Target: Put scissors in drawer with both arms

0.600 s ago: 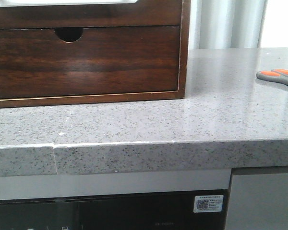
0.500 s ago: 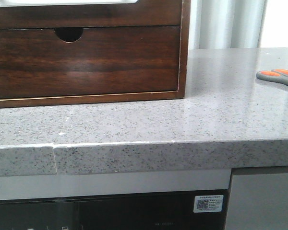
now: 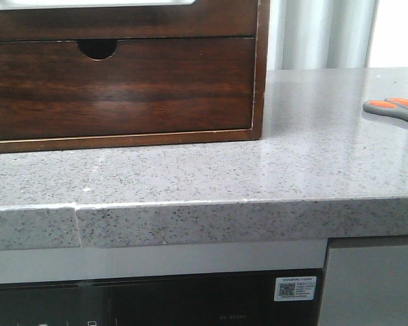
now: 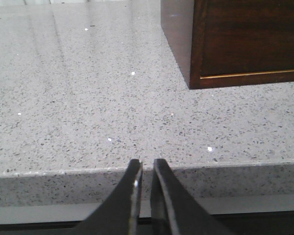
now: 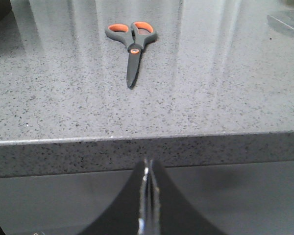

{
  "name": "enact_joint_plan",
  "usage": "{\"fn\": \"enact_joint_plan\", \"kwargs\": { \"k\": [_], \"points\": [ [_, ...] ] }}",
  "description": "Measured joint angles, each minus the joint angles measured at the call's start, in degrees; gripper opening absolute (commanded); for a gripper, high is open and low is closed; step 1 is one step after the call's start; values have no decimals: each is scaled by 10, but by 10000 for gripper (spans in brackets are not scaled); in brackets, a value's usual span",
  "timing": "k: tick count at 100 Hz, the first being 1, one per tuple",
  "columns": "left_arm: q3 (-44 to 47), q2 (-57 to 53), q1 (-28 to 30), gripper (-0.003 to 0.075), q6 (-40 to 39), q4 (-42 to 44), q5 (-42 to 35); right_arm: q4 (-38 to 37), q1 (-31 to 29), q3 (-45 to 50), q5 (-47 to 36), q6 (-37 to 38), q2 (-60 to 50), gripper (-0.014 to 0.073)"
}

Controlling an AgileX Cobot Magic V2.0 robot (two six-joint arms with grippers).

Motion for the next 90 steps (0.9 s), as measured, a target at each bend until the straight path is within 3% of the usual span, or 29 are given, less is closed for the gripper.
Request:
{"fn": "enact_joint_plan", "kwargs": {
  "k": [54, 90],
  "points": [
    [0, 0, 0, 4, 0, 46, -73, -11, 0, 0, -39, 0, 0, -106],
    [0, 0, 0, 4, 0, 38, -106, 3, 0, 0, -157, 0, 0, -106]
  ]
}}
